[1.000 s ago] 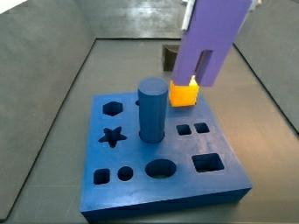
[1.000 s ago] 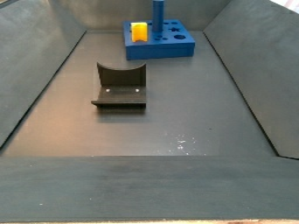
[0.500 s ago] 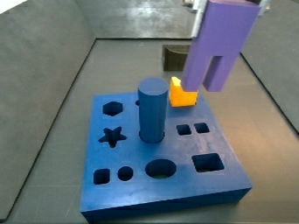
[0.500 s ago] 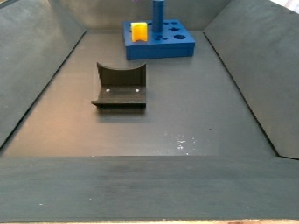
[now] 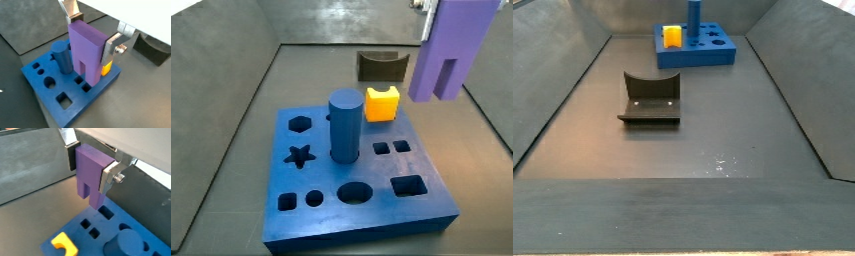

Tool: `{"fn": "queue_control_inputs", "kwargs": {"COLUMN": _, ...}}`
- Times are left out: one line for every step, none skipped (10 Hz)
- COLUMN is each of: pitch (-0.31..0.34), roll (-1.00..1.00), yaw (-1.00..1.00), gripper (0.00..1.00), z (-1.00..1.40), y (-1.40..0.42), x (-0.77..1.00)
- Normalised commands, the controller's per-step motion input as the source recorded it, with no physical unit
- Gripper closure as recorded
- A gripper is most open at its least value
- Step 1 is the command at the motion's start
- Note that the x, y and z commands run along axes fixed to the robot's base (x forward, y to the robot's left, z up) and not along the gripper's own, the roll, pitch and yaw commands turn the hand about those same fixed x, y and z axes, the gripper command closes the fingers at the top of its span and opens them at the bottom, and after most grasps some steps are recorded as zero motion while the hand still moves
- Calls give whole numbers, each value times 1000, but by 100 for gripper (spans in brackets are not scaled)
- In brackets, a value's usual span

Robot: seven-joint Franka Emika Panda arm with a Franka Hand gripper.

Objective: Pick up the double-square object. Move up. Place the double-square object on the fixture. Regrasp the double-square object. Move to above the board. Insert the double-square object.
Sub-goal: Insert the double-square object.

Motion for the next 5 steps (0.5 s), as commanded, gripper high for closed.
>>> {"fn": "queue_control_inputs", "kwargs": {"pitch": 0, "roll": 213, "yaw": 220, "gripper": 100, "z": -480, "y": 149, "x": 11}}
{"fn": "queue_control_inputs", "kwargs": {"pitch": -46, "roll": 116, "yaw": 134, "gripper": 100, "z": -611, "y": 9, "x": 0}}
{"fn": "queue_control_inputs", "kwargs": {"pitch": -66, "roll": 111, "yaw": 51, "gripper": 100, "z": -640, "y": 0, "x": 0}}
{"fn": "queue_control_inputs", "kwargs": {"pitch": -61, "roll": 37, "yaw": 0, "gripper": 100, "z": -526, "y": -51, "x": -49}}
{"fn": "queue_control_inputs", "kwargs": {"pitch": -11, "roll": 0, "yaw": -177, "gripper": 100, "z": -80, "y": 0, "x": -169}}
